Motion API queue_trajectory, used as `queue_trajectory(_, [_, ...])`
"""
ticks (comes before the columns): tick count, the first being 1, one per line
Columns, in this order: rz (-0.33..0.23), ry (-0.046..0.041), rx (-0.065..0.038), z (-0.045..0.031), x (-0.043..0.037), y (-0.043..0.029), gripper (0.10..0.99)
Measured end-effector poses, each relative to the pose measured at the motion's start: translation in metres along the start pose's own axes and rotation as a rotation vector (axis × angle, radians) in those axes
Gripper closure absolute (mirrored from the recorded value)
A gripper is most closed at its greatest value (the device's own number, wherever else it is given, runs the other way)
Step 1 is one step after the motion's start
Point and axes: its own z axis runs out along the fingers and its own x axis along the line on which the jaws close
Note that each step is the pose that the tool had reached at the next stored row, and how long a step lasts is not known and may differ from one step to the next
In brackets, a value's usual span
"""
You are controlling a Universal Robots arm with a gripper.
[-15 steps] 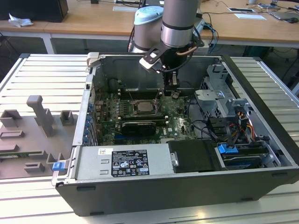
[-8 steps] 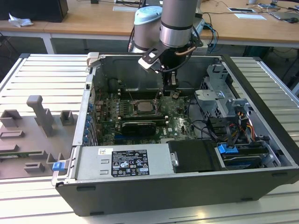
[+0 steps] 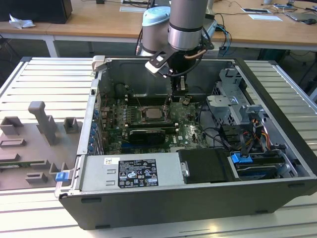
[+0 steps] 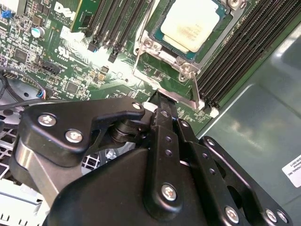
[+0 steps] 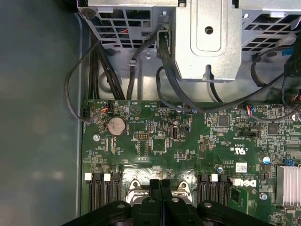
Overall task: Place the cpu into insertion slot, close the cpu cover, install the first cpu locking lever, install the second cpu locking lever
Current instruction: 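Close the cpu cover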
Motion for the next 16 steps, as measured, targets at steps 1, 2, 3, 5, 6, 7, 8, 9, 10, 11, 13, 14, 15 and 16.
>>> queue_trajectory(1, [0.0, 0.0, 0.0, 0.0, 0.0, -0.0006, 0.98])
queue_trajectory(2, [0.0, 0.0, 0.0, 0.0, 0.0, -0.0013, 0.98])
queue_trajectory(3, [0.0, 0.0, 0.0, -0.0001, 0.0, -0.0023, 0.98])
queue_trajectory(5, [0.0, -0.0001, 0.0, -0.0001, 0.0, -0.0037, 0.98])
queue_trajectory(6, [0.0, 0.0, 0.0, -0.0001, 0.0001, -0.0041, 0.98])
queue_trajectory(7, [0.0, 0.0, 0.0, -0.0001, 0.0001, -0.0047, 0.98])
queue_trajectory(8, [0.0, 0.0, 0.0, -0.0001, 0.0001, -0.0051, 0.98])
queue_trajectory(9, [0.0, 0.0001, 0.0, -0.0001, 0.0001, -0.0054, 0.98])
queue_trajectory(10, [0.0, -0.0001, 0.0, -0.0002, 0.0001, -0.0057, 0.98])
queue_trajectory(11, [0.0, 0.0, 0.0, -0.0002, 0.0001, -0.0061, 0.98])
queue_trajectory(13, [0.0, 0.0, 0.0, -0.0002, 0.0001, -0.0072, 0.98])
queue_trajectory(14, [0.0, 0.0, 0.0, -0.0002, 0.0001, -0.0079, 0.98])
queue_trajectory(15, [0.0, 0.0, 0.0, -0.0002, 0.0002, -0.0092, 0.98])
queue_trajectory(16, [0.0, -0.0001, 0.0, -0.0003, 0.0002, -0.01, 0.98])
